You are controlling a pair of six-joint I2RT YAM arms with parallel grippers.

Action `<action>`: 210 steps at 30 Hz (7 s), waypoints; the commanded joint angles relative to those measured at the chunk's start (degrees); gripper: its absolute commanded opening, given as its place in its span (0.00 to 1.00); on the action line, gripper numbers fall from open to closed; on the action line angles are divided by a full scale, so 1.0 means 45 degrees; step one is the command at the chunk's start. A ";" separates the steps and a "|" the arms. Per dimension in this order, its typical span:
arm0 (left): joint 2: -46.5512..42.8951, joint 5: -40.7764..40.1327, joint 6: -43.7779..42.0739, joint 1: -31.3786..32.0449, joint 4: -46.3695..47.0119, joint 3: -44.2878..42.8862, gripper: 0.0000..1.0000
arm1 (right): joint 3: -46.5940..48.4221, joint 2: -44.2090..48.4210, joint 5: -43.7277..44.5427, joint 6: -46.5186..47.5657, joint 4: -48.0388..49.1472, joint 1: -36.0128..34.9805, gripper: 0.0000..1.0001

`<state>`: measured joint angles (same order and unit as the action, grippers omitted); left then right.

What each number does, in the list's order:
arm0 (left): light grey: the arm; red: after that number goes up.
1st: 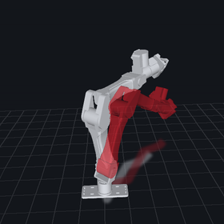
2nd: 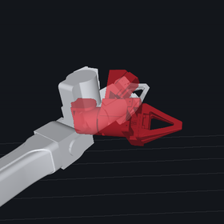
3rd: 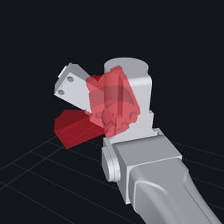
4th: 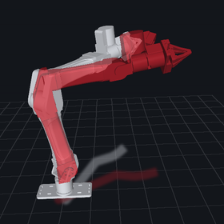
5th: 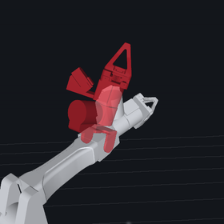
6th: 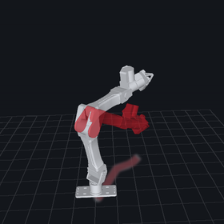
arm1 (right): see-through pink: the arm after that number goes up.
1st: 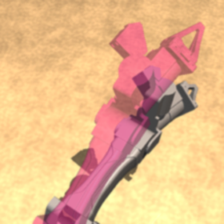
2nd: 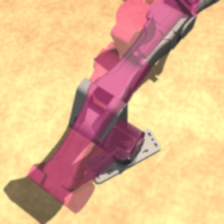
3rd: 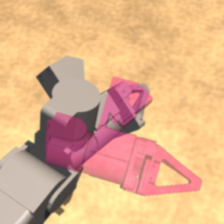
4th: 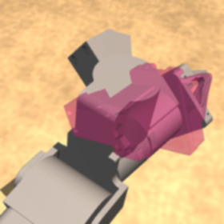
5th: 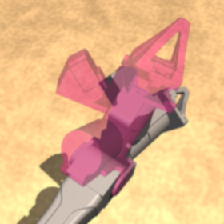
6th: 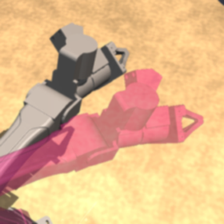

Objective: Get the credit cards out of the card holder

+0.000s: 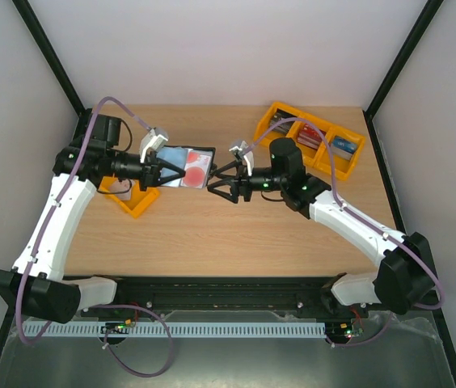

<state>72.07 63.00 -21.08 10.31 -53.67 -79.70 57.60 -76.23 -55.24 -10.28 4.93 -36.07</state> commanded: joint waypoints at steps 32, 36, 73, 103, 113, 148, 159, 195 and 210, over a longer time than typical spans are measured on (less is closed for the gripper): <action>-0.0352 0.0935 -0.0817 -0.0020 -0.0592 -0.0409 0.02 | 0.0281 -0.0367 0.0132 -0.1123 0.2531 -0.0044 0.51; -0.0314 0.0517 -0.0364 0.0024 -0.0149 -0.0149 0.02 | 0.0345 -0.0394 -0.0406 -0.1449 0.2824 -0.0117 0.56; -0.0478 -0.6574 0.2604 -0.0552 0.2865 0.1170 0.99 | 0.8878 -0.5391 1.6147 -0.2309 -1.2369 -0.2215 0.02; -0.0496 0.0687 0.0744 -0.0110 0.1081 0.0955 0.99 | 0.6654 -0.1033 0.1827 0.2040 -0.7120 -0.2002 0.02; -0.0997 0.2478 -0.1090 -0.0883 -0.0658 0.0614 0.04 | 0.6195 -0.0598 0.0605 0.2230 -0.6838 -0.1165 0.02; -0.0972 0.1361 -0.0718 -0.0864 -0.0677 -0.0050 0.02 | 0.3521 -0.1389 0.0345 -0.1200 0.0798 -0.1291 0.18; -0.0889 0.1834 -0.1178 -0.0864 -0.0969 -0.0193 0.02 | 0.3396 -0.1733 -0.0347 -0.1515 0.1176 -0.1426 0.19; -0.0966 0.2620 -0.1119 -0.1001 -0.0702 0.0392 0.02 | 0.2420 -0.1259 -0.1957 -0.3521 0.3960 -0.0567 0.10; -0.0920 0.2689 -0.1643 -0.1004 -0.1042 0.0294 0.02 | 0.2239 -0.1482 -0.2255 -0.3320 0.3462 -0.0344 0.15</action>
<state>68.29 71.88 -26.70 5.82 -58.19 -77.93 68.14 -82.83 -64.79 -24.93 19.03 -37.47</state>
